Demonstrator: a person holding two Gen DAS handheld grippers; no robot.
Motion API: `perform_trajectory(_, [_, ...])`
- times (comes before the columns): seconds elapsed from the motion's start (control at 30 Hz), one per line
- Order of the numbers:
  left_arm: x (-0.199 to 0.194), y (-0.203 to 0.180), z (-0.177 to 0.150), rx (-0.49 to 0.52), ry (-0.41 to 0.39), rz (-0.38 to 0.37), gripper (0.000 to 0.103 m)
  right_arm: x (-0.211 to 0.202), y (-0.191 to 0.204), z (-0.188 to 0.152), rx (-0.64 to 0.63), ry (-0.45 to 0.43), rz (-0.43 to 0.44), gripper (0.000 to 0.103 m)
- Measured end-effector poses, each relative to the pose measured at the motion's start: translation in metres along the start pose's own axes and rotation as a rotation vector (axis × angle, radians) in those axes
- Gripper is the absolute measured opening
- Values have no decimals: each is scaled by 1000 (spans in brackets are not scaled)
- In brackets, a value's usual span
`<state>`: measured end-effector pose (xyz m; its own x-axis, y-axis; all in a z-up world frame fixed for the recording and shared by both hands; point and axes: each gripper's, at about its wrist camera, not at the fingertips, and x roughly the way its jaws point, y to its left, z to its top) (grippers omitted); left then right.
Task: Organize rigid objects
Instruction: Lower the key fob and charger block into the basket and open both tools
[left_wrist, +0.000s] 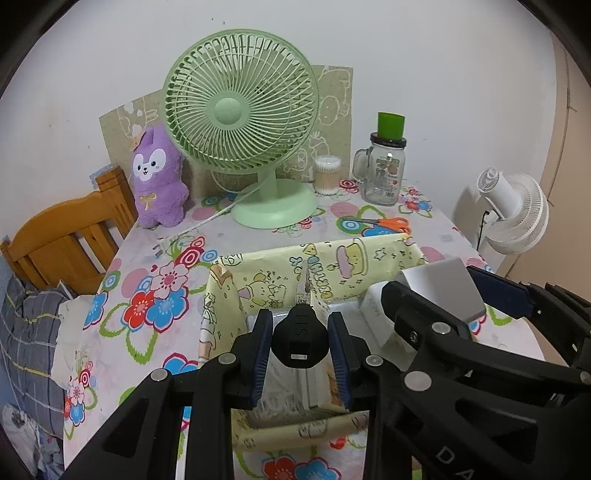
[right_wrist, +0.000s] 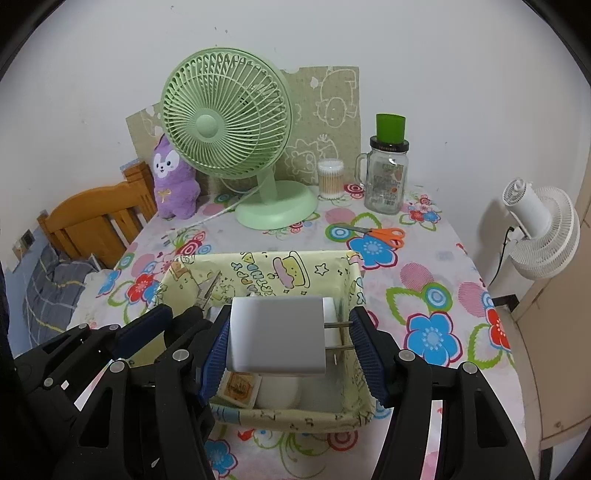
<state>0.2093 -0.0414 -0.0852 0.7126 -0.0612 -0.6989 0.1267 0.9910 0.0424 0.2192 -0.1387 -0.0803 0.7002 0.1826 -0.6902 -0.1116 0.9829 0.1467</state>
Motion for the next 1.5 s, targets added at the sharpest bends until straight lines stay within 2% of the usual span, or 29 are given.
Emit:
perform_trajectory(0.53, [46,20,1,-16,51,52,31,40,3,2,3,55,-17,65])
perform_trajectory(0.67, [47,20,-2,3,45,67,41,45,4,0,0,70,-9,65])
perform_trajectory(0.83, [47,19,-7,13,59,59,46,49,5,-4,-4,82,-7,65])
perform_trajectory(0.9, [46,16,-9,34,65,48,56,53,4,-6,0,94,-6,65])
perform_trajectory(0.93, [44,12,-11,49,69,30,65,54,4,-6,-1,98,-6,65])
perform_trajectory(0.97, [43,11,-11,51,71,18,70,56,4,-7,1,105,-6,65])
perform_trajectory(1.2, [38,8,-16,55,75,7,72,63,7,-9,-21,109,4,65])
perform_trajectory(1.33, [36,9,-17,41,78,-20,78,65,9,-9,-21,102,15,68])
perform_trajectory(1.43, [36,8,-17,36,80,-34,81,64,9,-9,-19,96,28,78])
perform_trajectory(1.5, [35,8,-17,34,83,-34,81,64,9,-8,-19,100,35,80])
